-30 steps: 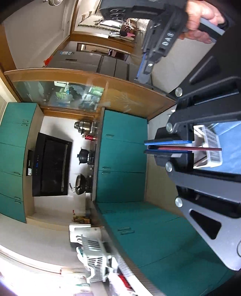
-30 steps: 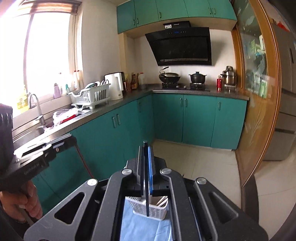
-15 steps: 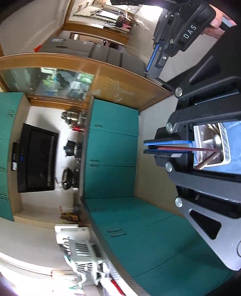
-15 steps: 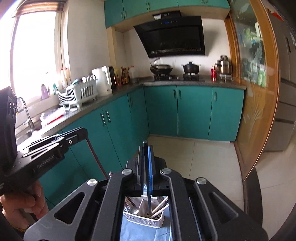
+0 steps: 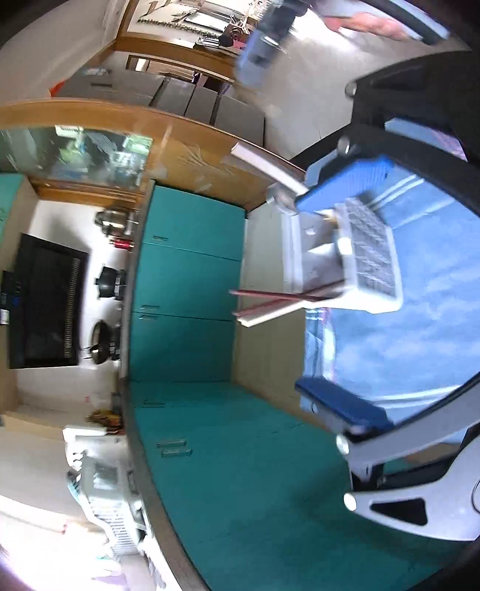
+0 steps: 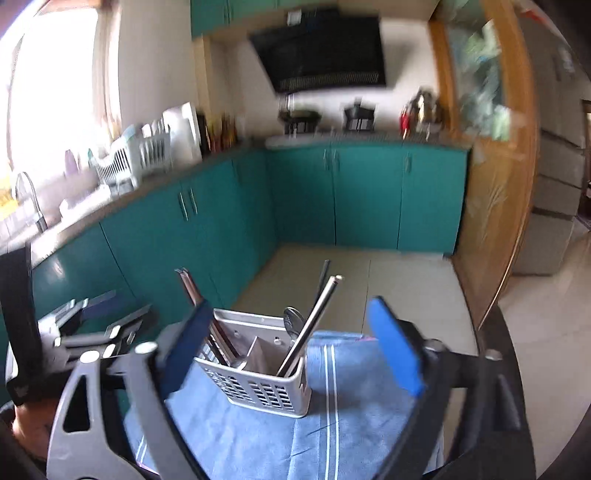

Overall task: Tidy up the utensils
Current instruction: 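Withdraw both open tools from the basket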

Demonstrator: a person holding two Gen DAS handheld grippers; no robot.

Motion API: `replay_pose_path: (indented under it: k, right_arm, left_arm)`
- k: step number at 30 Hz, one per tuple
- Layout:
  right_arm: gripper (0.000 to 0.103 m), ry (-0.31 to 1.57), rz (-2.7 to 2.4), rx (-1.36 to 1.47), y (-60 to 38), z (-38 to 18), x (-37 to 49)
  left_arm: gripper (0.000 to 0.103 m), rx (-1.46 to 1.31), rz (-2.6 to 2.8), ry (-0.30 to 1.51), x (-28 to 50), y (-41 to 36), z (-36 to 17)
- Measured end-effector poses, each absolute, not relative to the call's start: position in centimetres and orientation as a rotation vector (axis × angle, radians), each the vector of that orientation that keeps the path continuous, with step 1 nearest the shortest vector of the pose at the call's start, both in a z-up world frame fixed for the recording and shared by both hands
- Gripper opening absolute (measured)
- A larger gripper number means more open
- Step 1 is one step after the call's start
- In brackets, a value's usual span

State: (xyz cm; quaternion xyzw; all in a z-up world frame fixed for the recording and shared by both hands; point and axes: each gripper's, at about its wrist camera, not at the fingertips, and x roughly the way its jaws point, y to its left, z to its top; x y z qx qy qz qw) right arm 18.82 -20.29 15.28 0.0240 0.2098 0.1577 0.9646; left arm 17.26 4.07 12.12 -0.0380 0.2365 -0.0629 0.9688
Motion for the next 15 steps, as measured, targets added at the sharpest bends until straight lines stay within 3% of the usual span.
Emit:
replay_pose_path:
  k: [3,8,15]
  right_arm:
    - [0.100,0.305,0.283,0.074,-21.9,14.6,12.9]
    - [0.100,0.462,0.259,0.008,-20.7,10.2,8.7]
    - [0.100,0.500,0.197,-0.049,-18.8,4.5,7.2]
  left_arm:
    - [0.099,-0.047,-0.091,0.456,11.9,4.1,10.7]
    - [0.099,-0.138,-0.005,0.507,7.2,4.8,8.6]
    - [0.099,-0.105,0.001,0.543,5.8,3.7,5.8]
